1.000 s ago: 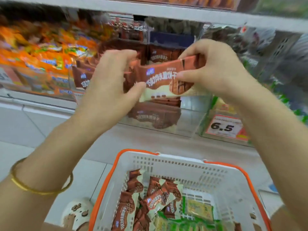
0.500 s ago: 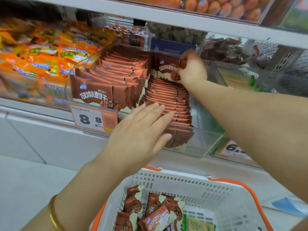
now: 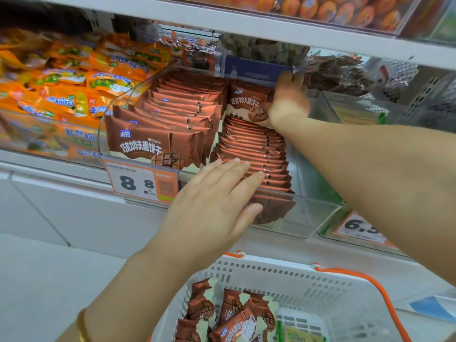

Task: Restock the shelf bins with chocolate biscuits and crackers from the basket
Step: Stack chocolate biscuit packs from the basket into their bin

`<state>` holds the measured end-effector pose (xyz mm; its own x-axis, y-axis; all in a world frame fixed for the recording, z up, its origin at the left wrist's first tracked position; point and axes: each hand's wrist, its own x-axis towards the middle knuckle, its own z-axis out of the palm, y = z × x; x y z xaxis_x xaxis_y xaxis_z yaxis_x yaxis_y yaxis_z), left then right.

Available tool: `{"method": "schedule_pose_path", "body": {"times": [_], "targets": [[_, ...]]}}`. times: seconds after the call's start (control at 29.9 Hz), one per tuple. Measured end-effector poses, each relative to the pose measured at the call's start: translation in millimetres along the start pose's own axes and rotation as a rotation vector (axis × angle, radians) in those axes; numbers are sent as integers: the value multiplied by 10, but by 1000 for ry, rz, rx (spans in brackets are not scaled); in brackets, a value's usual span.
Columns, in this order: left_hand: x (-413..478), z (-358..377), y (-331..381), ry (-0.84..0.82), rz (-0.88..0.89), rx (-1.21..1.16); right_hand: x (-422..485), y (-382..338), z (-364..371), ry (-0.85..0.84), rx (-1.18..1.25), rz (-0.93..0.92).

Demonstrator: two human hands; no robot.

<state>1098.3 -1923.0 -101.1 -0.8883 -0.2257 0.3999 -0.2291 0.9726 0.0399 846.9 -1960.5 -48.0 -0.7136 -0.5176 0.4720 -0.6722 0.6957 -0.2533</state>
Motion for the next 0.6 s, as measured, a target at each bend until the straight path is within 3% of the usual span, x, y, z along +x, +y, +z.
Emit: {"method": "schedule_pose_path", "body": {"times": [0.13,0.23,0.37,0.43,0.53,0.6], "targets": [[-20,-1,-13,-24,-6,-19,-108,-54,-171,14,60,101],[-33,-36,-1,39,28,-31,-321,-156,-378,48,272,148],[-239,-231,120,211,57,-39,-1113,-137,-818,69,739,11],[-386,-282,144,217,65,-29,-1691,-2,-1002,35,890,-103],[-733,-127,127,-67,125,2,-2463,349,-825,-250,995,-40],[-956,80,155,-326,211,129,-2866,575,-417,-605,850,50]]}}
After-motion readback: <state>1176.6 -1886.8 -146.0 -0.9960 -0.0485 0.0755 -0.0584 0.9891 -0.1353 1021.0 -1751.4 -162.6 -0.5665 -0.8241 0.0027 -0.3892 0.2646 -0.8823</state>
